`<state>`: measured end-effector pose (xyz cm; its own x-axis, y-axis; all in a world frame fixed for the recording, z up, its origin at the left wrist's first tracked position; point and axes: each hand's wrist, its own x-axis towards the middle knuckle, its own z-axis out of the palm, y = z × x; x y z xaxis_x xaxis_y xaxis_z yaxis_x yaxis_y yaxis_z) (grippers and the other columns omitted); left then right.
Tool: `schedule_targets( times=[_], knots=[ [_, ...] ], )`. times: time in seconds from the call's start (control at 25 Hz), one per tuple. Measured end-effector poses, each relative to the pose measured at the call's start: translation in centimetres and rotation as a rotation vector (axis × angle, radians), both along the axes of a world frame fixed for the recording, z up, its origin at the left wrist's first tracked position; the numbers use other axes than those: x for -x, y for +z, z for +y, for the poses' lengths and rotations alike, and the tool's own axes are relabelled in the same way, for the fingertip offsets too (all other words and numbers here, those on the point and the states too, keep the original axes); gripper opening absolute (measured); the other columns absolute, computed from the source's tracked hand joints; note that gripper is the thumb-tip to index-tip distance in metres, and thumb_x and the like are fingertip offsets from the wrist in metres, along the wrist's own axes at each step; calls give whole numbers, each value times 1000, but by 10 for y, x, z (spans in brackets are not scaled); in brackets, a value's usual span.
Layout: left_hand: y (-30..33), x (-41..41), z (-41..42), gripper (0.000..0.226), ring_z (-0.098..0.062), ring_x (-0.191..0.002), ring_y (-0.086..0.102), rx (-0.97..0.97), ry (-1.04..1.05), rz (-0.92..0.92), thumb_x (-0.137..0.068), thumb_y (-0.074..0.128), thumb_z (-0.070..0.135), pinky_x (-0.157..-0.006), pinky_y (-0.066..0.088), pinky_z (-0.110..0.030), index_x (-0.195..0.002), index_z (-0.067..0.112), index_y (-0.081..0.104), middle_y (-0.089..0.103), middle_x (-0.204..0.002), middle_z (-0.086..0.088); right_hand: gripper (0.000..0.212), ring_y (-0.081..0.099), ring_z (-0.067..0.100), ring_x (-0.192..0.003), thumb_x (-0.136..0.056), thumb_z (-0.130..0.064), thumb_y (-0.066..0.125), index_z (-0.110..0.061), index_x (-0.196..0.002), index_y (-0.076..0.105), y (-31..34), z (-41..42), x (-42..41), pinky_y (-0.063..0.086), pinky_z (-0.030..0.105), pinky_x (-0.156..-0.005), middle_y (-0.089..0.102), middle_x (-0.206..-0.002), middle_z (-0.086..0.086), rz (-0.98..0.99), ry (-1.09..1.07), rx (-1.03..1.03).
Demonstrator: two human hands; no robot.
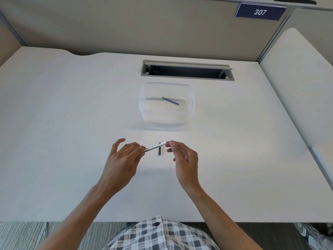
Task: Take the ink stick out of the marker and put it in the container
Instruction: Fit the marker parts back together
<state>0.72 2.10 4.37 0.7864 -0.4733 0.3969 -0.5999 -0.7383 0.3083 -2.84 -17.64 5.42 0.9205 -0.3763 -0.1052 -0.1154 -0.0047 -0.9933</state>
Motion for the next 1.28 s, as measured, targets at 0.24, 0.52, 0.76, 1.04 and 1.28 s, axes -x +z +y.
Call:
schedule_targets(
  times=[0.24, 0.52, 0.76, 1.04, 1.28],
  knots=[
    [-7, -10, 14, 22, -18, -88, 66, 2, 60, 45, -98, 45, 21, -110, 27, -37, -105, 18, 65, 67, -95, 5, 20, 67, 6, -87, -93, -36, 61, -23, -108, 66, -41, -5, -15, 49, 28, -69, 70, -105, -14, 42, 78, 691],
    [-6, -15, 17, 23, -18, -90, 66, -4, 62, 37, -99, 43, 23, -109, 27, -38, -105, 19, 65, 68, -95, 5, 22, 64, 20, -73, -81, -40, 69, -19, -82, 67, -64, 9, -39, 48, 32, -62, 67, -81, -6, 65, 123, 1051],
    [-7, -18, 18, 22, -18, -96, 66, -16, 55, 32, -99, 45, 21, -109, 28, -40, -106, 19, 66, 69, -95, 4, 10, 63, 21, -65, -80, -26, 68, -19, -73, 65, -66, 13, -45, 41, 29, -55, 65, -71, -5, 66, 124, 1099],
    [-8, -21, 21, 28, -19, -94, 66, -8, 66, 38, -100, 40, 24, -110, 26, -38, -107, 18, 67, 68, -96, 4, 10, 66, 4, -65, -94, -28, 62, -22, -88, 66, -24, -7, -25, 47, 23, -61, 73, -73, -8, 159, 140, 435],
    [-8, -20, 16, 24, -18, -97, 66, -2, 39, 32, -100, 43, 21, -110, 27, -39, -107, 18, 66, 68, -95, 6, 9, 67, 5, -73, -94, -17, 66, -21, -89, 72, -2, -14, -16, 51, 29, -65, 71, -75, -14, 45, 145, 204]
  ],
)
